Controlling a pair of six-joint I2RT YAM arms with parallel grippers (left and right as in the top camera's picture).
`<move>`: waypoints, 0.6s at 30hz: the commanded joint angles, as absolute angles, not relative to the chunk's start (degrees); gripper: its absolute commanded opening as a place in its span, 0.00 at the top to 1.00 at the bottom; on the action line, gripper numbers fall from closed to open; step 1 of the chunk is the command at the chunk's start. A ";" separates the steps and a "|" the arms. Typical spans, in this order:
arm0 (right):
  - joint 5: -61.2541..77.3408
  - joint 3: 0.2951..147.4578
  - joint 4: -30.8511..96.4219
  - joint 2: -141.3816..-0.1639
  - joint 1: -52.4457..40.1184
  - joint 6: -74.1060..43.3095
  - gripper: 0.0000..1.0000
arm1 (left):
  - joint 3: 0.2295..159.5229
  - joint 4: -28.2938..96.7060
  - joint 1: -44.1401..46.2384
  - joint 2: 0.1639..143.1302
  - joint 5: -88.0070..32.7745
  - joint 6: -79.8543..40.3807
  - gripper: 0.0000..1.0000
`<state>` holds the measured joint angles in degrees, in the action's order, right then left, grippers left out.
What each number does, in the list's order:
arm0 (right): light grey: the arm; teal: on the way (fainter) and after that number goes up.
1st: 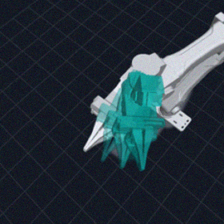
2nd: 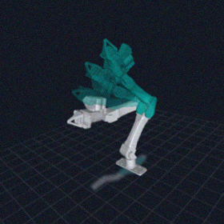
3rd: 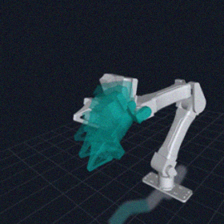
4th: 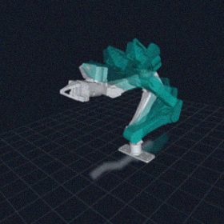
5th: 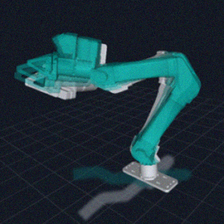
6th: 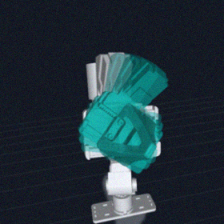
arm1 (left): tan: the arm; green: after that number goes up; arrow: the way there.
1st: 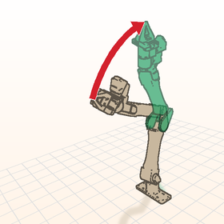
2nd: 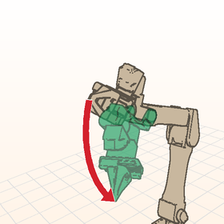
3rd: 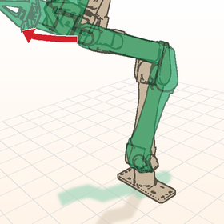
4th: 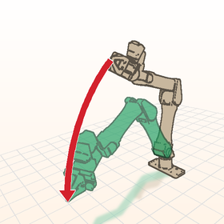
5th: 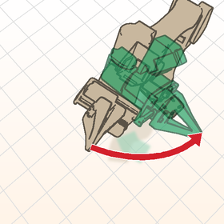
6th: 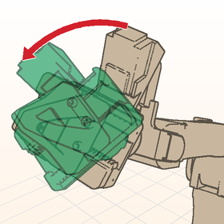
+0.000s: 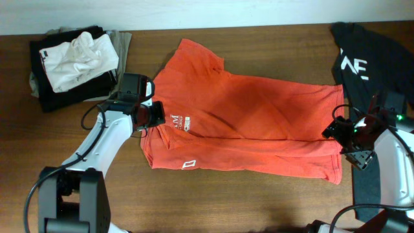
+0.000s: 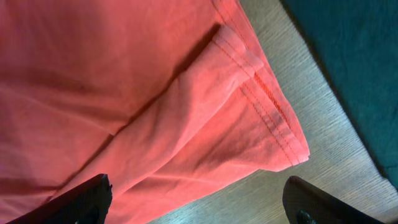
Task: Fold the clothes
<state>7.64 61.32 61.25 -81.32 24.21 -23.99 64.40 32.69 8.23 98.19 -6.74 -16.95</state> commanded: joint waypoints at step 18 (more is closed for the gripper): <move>8.23 58.37 62.35 -82.37 22.76 -23.14 0.24 | 68.71 43.57 7.97 100.31 -15.42 -15.35 0.22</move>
<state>7.68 59.02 61.63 -81.49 24.01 -23.68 68.12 38.70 6.00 102.06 -8.21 -20.08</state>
